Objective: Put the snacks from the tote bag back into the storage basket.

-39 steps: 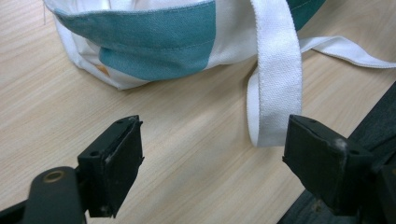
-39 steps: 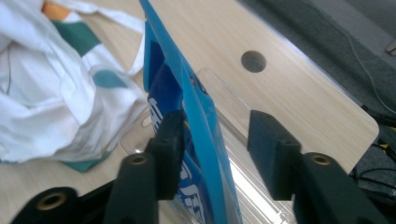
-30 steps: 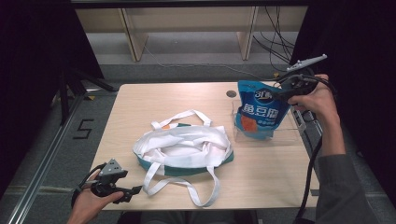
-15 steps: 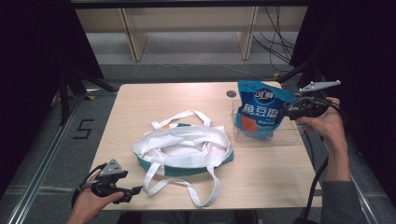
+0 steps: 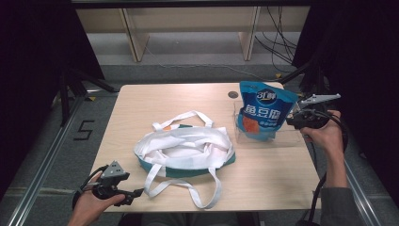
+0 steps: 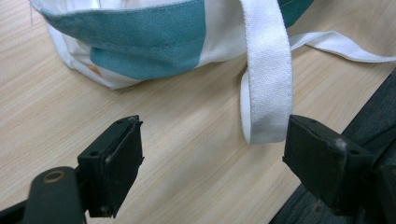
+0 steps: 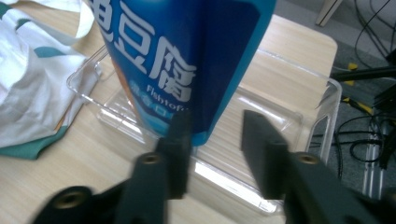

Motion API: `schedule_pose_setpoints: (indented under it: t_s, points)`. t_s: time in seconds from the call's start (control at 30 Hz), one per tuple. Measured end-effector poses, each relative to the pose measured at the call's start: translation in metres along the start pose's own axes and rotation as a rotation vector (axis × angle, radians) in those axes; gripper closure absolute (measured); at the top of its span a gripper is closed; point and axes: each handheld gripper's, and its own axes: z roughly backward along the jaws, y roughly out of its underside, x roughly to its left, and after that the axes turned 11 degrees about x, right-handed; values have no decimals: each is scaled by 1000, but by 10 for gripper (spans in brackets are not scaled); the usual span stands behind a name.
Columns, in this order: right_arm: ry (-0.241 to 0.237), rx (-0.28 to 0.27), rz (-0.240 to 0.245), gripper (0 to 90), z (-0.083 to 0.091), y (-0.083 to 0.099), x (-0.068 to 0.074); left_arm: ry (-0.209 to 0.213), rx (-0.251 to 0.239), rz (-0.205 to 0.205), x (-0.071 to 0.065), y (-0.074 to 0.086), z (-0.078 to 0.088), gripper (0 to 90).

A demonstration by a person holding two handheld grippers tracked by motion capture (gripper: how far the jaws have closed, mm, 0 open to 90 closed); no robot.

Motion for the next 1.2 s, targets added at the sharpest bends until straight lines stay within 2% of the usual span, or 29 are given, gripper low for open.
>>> schedule_pose_setpoints:
  t_s: [0.03, 0.07, 0.1, 0.13, 0.17, 0.23, 0.3, 0.33, 0.4, 0.43, 0.47, 0.53, 0.57, 0.6, 0.63, 0.67, 0.7, 0.9, 0.97, 1.03, 1.1, 1.13, 1.17, 1.2]
  points:
    - [-3, -2, 0, 746, -1, 0, 0, 8, -6, 10, -1, 0, 0, 188]
    - [3, -3, 24, 781, -1, 1, -1, 8, -3, 5, -1, 0, 0, 188]
    - [1, 14, 28, 821, 0, 1, 0, 5, -3, 23, -1, 0, 0, 188]
    - [-9, 24, 17, 847, 0, 1, 1, 3, -1, 19, -1, 0, 0, 188]
    - [8, 14, 55, 870, 0, 2, -1, 3, -1, 19, -1, 0, 0, 188]
    - [2, -20, 57, 900, -2, 2, 1, 11, -5, 20, -2, 0, 0, 188]
    - [-16, -17, 44, 900, 0, 0, 2, 8, -10, 5, -2, 0, 0, 188]
    - [-25, -14, 45, 900, 1, -1, 3, 12, -8, 20, -2, 0, -1, 188]
    - [-19, -30, 69, 900, -1, -3, 3, 5, -2, 16, -2, 0, -1, 188]
    - [-25, -23, 51, 900, 0, -5, 5, 13, -7, 19, -2, 0, -1, 188]
    - [-11, -34, 76, 900, -2, -5, 4, 12, -10, 21, -2, 0, -1, 188]
    - [-2, -32, 88, 900, -3, -6, 3, 13, -8, 21, -2, 0, -1, 188]
    - [5, -48, 81, 900, -5, -6, 2, 12, -8, 22, -2, 0, -1, 188]
    - [1, -26, 68, 900, -5, -7, 2, 8, -9, 10, -2, 0, 0, 188]
    - [6, -30, 60, 900, -6, -7, 2, 6, -9, 1, -1, 0, 0, 188]
    - [13, -27, 54, 900, -6, -7, 1, 12, -9, 22, -2, 0, -1, 188]
    - [26, -29, 84, 900, -8, -7, -2, 5, -2, 17, -2, 0, -1, 188]
    - [31, -55, 90, 900, -13, -7, -6, 1, 0, 15, -2, 0, 0, 188]
    - [42, -58, 85, 900, -15, -7, -7, 7, -3, 8, -2, 0, 0, 188]
    - [31, -53, 79, 900, -15, -8, -9, 3, -3, -1, -2, 0, 0, 188]
    - [32, -78, 45, 900, -17, -8, -10, 1, 4, 13, -2, 0, -1, 188]
    - [40, -82, 73, 900, -19, -8, -13, 1, 4, 14, -2, 0, -1, 188]
    - [35, -59, 74, 900, -18, -8, -14, 6, -1, 18, -2, 0, -1, 188]
    - [34, -70, 67, 900, -19, -9, -14, 4, 2, 14, -2, 0, -1, 188]
